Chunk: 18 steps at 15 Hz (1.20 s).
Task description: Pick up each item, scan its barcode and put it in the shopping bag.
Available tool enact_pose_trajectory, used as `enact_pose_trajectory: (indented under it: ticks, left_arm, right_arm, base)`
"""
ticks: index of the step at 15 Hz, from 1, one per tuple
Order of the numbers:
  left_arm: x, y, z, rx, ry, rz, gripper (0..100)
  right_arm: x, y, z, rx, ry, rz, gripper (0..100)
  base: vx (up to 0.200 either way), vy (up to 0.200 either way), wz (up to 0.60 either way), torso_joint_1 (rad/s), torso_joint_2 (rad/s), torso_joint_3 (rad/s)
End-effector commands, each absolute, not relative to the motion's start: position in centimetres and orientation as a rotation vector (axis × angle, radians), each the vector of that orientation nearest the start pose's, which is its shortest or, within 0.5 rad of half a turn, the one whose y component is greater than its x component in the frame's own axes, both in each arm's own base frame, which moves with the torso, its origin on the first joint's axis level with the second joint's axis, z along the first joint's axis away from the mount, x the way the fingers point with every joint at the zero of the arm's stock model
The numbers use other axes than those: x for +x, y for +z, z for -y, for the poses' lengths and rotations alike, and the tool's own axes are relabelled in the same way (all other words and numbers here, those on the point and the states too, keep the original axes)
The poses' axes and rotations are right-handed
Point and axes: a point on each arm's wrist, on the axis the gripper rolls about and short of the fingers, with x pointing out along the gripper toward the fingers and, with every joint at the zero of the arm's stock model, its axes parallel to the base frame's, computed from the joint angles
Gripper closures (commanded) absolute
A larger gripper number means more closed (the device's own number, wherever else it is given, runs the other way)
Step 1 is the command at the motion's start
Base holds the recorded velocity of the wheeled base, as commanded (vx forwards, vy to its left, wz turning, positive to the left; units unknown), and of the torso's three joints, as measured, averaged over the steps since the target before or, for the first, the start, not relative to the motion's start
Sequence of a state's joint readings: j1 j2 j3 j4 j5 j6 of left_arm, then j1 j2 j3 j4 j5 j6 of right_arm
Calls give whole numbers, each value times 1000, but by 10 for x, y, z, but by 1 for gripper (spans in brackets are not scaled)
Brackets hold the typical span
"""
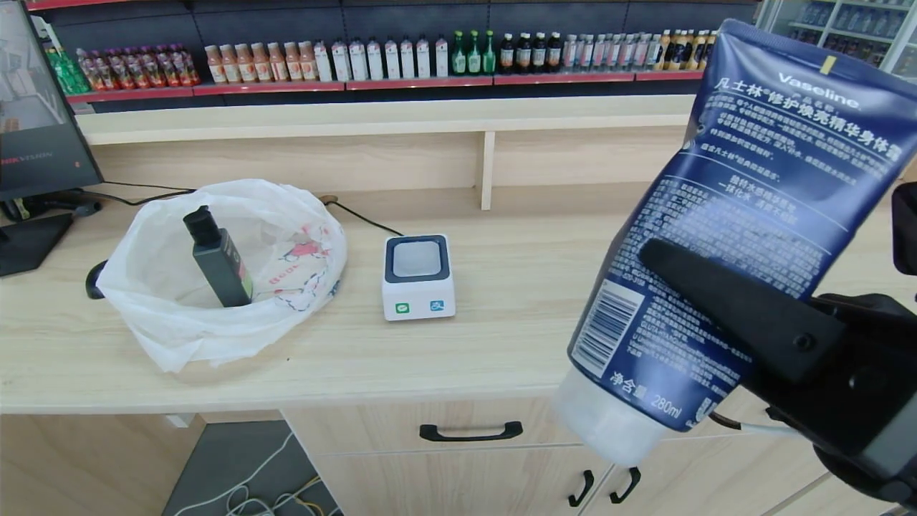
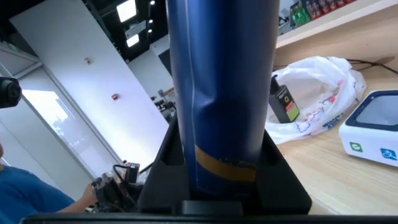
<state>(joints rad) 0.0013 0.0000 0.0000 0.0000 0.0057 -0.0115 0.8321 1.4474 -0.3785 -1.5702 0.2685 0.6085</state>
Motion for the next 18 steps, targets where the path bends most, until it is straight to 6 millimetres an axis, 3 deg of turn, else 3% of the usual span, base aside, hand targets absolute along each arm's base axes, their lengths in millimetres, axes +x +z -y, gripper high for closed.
enact_pose_trajectory:
  ticks: [1,18]
  left_arm:
    - [-23,75,0,-11,8,0,0]
    - [-23,75,0,-12,8,0,0]
  right_arm:
    - [132,230,-158,688,1220,156,100]
    - [128,239,-173,753,1293,138,100]
  base:
    - [0,0,0,0,0,0]
    - [0,0,0,0,0,0]
